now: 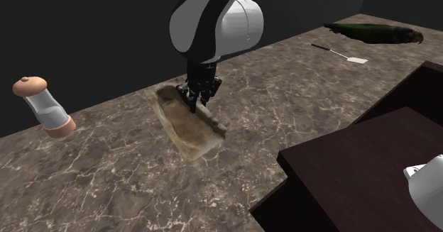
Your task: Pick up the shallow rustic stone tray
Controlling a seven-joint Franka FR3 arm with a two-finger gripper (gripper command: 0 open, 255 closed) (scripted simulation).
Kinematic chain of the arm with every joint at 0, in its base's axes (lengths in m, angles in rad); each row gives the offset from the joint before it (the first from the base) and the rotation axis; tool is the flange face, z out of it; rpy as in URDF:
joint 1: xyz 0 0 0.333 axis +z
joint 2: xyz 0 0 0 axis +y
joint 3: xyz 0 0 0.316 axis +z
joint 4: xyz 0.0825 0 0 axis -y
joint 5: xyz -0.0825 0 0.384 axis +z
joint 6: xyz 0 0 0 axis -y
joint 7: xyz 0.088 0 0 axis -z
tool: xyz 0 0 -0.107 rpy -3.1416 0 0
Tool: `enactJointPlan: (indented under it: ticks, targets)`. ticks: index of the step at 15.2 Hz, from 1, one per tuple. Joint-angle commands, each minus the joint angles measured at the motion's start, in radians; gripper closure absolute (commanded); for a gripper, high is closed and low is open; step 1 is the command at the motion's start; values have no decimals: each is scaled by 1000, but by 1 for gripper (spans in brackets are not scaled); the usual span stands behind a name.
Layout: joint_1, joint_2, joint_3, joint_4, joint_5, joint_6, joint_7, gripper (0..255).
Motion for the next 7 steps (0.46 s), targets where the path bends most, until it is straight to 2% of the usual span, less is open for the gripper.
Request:
enactJointPlan:
  ticks: [1, 7]
  targets:
    - [10, -22, -13, -4, -15, -17, 13, 255]
    - [29, -67, -40, -11, -50, -54, 40, 255]
